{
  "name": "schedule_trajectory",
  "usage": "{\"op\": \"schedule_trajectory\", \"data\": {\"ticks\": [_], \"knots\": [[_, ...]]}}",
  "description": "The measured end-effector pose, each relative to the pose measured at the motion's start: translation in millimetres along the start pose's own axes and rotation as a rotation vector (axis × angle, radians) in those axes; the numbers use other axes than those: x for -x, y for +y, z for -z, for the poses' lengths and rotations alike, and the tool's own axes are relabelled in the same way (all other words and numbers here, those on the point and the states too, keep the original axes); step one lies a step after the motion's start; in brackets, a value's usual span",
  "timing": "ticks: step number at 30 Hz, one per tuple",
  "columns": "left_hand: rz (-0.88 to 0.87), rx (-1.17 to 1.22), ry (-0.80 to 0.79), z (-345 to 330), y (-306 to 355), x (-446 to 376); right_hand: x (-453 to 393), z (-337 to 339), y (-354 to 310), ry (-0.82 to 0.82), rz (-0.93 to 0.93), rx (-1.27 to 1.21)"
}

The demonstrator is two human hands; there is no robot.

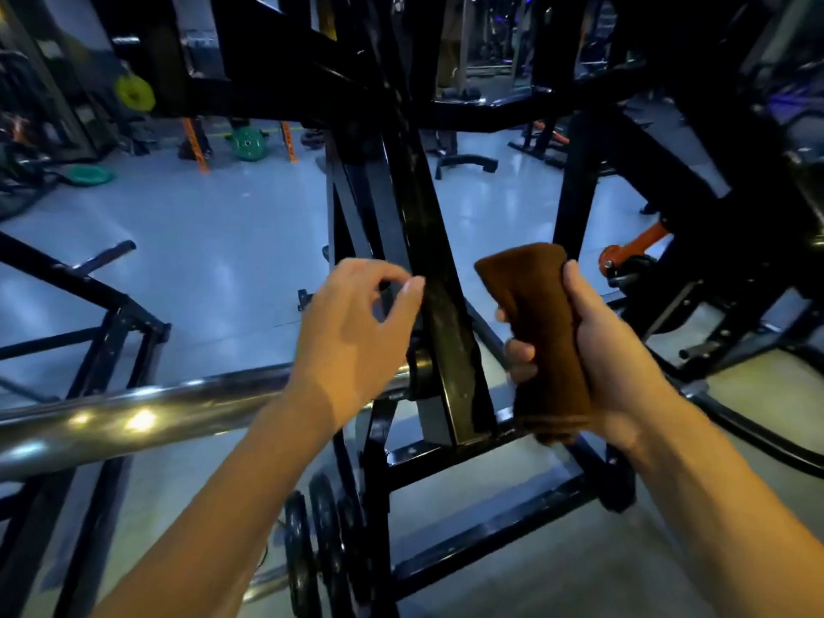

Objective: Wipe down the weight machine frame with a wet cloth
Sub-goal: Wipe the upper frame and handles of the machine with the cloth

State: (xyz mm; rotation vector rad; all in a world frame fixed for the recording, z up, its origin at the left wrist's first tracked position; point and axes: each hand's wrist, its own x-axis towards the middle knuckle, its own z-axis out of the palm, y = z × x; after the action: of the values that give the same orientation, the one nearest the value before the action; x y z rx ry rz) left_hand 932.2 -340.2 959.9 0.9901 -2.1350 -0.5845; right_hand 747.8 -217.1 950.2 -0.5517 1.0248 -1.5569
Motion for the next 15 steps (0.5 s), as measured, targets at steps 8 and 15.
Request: {"op": "schedule_trajectory", "data": {"ticks": [8,15], "knots": [[0.003,-0.837,-0.278,0.7,-18.3,18.5,-5.0,13.6,58.4,0.243,0.837,1.417],[-0.141,-1.019,-0.289,-4.2,-22.2,21.5,3.2,33.3,82.5,0.188,1.077,1.63]]}}
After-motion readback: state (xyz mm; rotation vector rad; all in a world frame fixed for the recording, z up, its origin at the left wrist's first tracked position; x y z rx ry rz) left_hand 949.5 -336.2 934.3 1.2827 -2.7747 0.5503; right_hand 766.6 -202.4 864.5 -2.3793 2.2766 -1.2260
